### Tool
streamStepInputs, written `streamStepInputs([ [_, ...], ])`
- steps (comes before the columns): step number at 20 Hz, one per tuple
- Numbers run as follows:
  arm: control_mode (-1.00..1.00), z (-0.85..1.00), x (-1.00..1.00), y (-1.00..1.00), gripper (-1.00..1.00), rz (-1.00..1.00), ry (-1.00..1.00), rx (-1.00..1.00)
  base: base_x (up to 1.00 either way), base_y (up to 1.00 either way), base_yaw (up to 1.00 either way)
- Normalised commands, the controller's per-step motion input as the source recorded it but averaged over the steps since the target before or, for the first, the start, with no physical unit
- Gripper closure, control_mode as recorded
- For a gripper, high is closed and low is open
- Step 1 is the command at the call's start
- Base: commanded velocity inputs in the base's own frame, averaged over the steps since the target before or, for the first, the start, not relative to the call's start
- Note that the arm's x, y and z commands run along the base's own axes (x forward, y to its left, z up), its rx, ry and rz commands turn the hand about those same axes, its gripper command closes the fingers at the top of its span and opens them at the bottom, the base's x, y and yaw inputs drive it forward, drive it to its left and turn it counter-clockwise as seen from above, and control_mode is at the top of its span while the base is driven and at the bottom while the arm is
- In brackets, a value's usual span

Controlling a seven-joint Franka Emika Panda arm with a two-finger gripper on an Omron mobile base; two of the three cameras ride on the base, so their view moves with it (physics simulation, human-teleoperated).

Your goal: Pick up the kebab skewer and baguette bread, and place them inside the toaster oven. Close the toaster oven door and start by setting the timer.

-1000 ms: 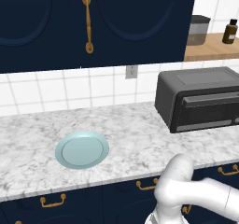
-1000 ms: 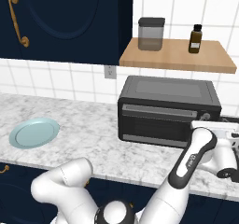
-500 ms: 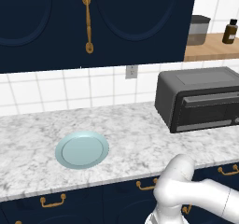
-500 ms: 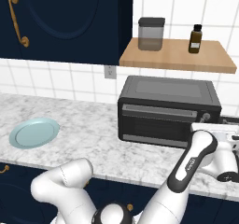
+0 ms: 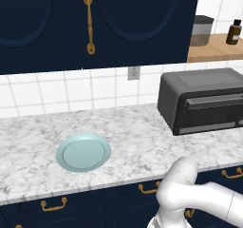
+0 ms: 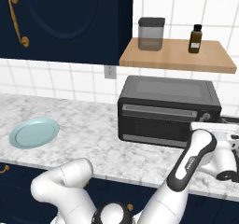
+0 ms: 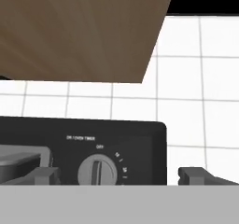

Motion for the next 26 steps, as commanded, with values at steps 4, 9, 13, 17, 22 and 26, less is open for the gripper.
streamStepInputs([
  [4,-1.0,-0.1,0.13,-0.04,-1.0,0.0,0.0,0.0,0.0,0.0,0.0],
  [9,-1.0,-0.08,0.18,-0.02,-1.0,0.0,0.0,-0.01,0.0,0.0,0.0],
  [13,-1.0,0.0,0.12,0.0,-1.0,0.0,0.0,0.0,0.0,0.0,0.0],
  [17,-1.0,0.0,0.04,-0.13,-1.0,0.0,0.0,0.0,0.0,0.0,0.0],
  [22,-1.0,0.0,0.0,-0.09,1.0,0.0,0.0,0.0,0.0,0.0,0.0],
  [26,-1.0,0.0,0.01,-0.1,1.0,0.0,0.0,0.0,0.0,0.0,0.0],
])
